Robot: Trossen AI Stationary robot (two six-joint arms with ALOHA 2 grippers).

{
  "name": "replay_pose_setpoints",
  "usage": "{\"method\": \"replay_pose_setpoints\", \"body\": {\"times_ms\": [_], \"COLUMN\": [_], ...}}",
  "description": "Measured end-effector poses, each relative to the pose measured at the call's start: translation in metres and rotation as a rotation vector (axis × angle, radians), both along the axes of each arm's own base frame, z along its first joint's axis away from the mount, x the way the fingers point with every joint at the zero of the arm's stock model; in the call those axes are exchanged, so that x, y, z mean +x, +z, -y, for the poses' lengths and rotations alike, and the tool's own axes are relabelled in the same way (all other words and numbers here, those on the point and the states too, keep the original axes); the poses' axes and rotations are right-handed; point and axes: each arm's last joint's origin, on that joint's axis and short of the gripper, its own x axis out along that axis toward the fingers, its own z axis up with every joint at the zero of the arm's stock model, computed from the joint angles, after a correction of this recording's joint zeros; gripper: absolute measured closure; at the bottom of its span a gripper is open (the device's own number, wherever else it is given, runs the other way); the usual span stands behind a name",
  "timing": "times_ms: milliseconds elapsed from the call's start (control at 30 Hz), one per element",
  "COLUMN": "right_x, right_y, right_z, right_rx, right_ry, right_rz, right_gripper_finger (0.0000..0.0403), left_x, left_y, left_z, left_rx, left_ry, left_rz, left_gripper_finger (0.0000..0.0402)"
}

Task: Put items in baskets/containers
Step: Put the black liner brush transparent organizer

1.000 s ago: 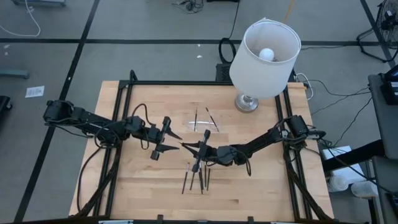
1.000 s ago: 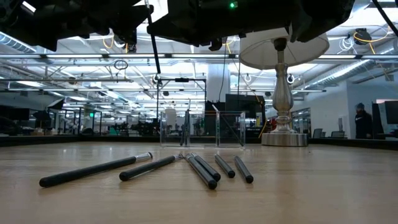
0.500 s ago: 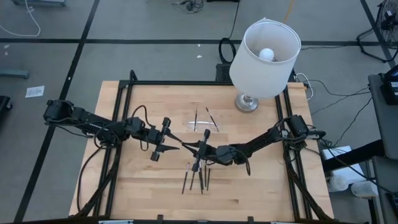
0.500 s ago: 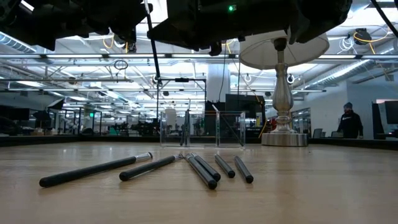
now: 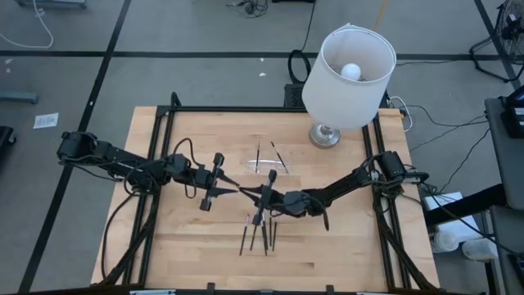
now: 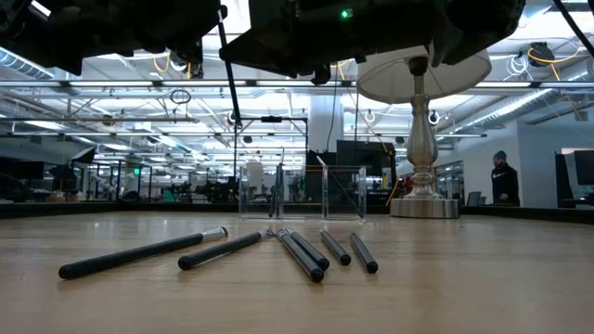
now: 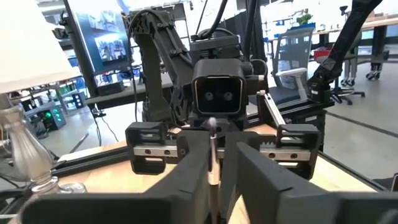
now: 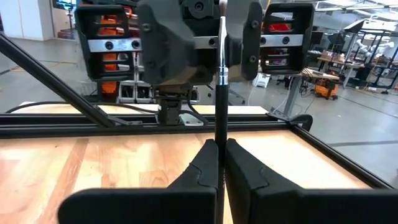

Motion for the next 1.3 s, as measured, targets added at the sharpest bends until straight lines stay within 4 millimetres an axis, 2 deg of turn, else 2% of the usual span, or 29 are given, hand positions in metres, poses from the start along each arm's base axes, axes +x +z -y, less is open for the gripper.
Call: {"method": "replay_pose_setpoints", "body": {"times_ms": [100,167,800,1100,1300], "right_x": [0.0,0.0,0.0,-0.001,-0.006], "right_y": [0.0,-0.001,-0.003,-0.01,-0.011], "right_z": [0.0,0.0,0.0,-0.001,-0.011], "right_rx": [-0.008,-0.01,-0.007,0.012,-0.032], "right_ry": [0.002,0.002,-0.005,-0.012,-0.045], "right_rz": [-0.006,-0.009,-0.027,-0.096,-0.134], "right_gripper_finger": [0.0403,0.0403,0.0388,0.0347,0.0308], "left_x": [0.0,0.0,0.0,-0.002,-0.01], "left_y": [-0.001,-0.001,-0.001,0.001,0.01], "left_z": [0.0,0.0,-0.001,-0.004,-0.017], "left_rx": [0.027,0.032,0.061,0.085,0.082], "left_ry": [0.005,0.005,0.046,0.105,0.181], "left_rz": [-0.003,-0.006,0.002,0.005,0.007], "left_gripper_finger": [0.0377,0.0388,0.0392,0.0392,0.0392]}}
